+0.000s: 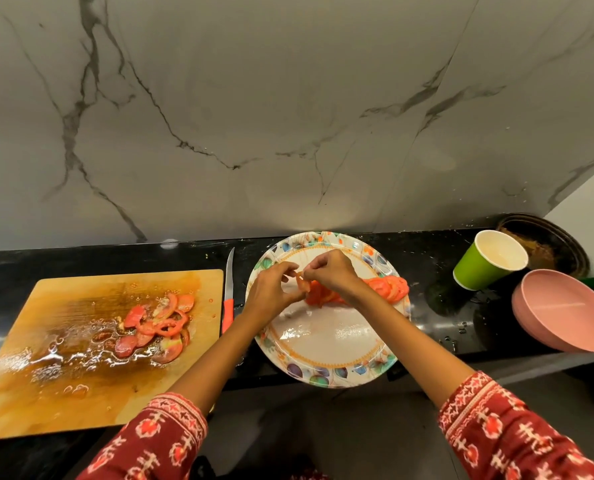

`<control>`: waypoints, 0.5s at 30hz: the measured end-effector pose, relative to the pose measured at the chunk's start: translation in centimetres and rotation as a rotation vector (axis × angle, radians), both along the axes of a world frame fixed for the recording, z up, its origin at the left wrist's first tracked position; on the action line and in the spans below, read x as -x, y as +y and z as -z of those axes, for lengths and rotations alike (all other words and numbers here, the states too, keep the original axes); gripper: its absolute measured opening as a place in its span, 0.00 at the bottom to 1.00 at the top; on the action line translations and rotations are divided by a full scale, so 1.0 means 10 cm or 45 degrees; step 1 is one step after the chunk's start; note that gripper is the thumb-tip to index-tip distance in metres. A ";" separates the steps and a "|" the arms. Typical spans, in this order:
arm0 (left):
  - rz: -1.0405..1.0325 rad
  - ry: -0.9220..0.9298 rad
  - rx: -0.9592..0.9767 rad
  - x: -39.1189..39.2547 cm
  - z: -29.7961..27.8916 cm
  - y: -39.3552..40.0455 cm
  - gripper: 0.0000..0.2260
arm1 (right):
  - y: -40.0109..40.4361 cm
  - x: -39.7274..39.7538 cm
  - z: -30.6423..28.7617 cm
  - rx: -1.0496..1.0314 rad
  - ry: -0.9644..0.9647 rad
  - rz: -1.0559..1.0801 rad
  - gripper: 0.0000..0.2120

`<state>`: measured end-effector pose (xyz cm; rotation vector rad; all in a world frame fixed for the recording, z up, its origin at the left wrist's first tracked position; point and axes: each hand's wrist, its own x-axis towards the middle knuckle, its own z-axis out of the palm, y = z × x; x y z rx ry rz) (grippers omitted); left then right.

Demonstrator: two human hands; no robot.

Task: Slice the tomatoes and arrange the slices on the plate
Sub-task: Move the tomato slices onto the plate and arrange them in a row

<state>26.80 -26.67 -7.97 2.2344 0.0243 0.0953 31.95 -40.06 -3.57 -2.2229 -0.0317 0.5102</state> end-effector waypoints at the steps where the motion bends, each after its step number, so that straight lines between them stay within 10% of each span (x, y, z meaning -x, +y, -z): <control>1: 0.010 -0.005 -0.006 0.00 0.00 0.01 0.23 | -0.01 0.00 0.00 -0.037 0.010 -0.007 0.05; 8: 0.076 -0.013 0.012 0.02 0.01 0.02 0.15 | -0.02 0.00 0.02 -0.112 0.018 -0.070 0.04; 15: 0.104 0.098 0.091 0.04 -0.01 0.15 0.17 | -0.01 0.01 0.06 0.621 -0.365 -0.697 0.19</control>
